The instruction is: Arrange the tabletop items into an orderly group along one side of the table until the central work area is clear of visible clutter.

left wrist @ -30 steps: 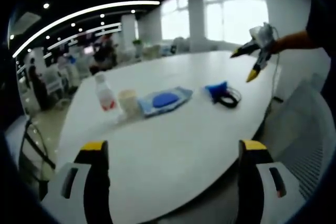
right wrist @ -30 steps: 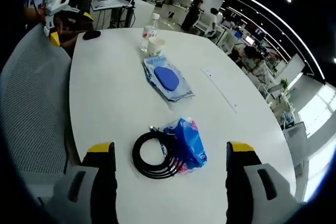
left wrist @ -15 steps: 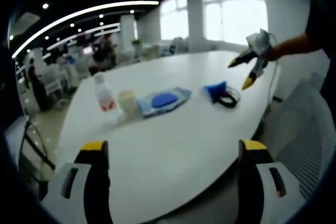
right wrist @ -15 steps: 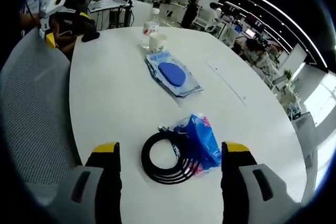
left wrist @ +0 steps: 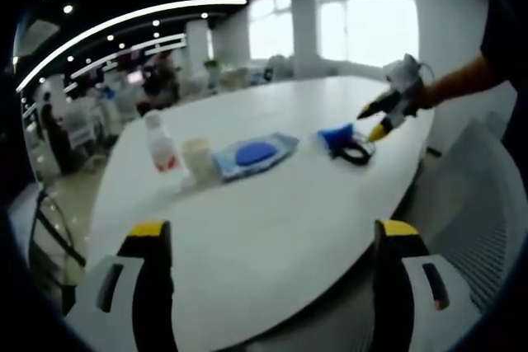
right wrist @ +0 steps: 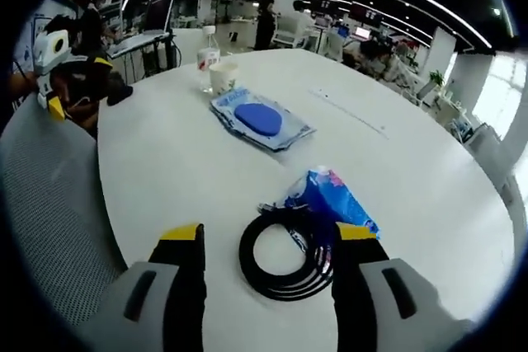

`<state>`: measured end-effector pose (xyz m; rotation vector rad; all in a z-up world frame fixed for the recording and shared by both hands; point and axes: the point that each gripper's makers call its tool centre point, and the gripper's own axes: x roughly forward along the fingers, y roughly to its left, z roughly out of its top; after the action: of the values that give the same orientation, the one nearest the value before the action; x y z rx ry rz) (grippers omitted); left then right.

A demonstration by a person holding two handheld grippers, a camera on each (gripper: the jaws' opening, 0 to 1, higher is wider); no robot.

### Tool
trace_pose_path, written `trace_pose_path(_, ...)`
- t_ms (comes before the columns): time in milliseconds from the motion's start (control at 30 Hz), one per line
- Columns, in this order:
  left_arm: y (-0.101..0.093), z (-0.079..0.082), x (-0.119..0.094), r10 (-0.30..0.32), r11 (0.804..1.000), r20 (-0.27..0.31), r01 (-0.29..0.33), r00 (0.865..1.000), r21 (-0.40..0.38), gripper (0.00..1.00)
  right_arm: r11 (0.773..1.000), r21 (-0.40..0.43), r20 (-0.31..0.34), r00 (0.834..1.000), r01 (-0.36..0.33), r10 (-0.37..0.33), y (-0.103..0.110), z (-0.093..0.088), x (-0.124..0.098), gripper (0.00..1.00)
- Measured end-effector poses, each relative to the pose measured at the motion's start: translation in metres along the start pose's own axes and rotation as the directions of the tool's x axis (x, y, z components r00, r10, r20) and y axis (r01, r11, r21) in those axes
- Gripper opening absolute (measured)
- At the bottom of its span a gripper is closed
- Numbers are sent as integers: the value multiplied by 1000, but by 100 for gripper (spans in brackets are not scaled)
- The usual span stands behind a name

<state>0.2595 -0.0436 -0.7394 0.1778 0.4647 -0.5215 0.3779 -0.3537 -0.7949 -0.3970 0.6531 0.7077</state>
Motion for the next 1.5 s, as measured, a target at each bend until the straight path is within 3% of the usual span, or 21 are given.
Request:
trace_pose_path(267,-2,-1,0,-11,1000,-9,11,1000,4,99,981,189,48,998,40,-50,-6,-6,10,51)
trace_pose_path(533,-3,-3,0,-15,1000,-19,15,1000,4,98,976,216,47,998,37,-49,1,-11,25,44)
trace_pose_path(700,-1,-3,0,-9,1000,-19,9,1000,-1,98,960,277,39,998,36,-48,2,-14,34,39)
trace_pose_path(1100,-3,-4,0,-14,1000,-27,15,1000,12,95,945,322,21,997,61,-72,1,-17,46,31)
trace_pose_path(1400,-3,-7,-1,-13,1000,-45,14,999,27,95,948,288,-11,990,138,-140,1,-8,25,30)
trace_pose_path(1500,-3,-5,-2,-15,1000,-32,16,999,19,95,945,293,-11,989,143,-146,0,-8,30,30)
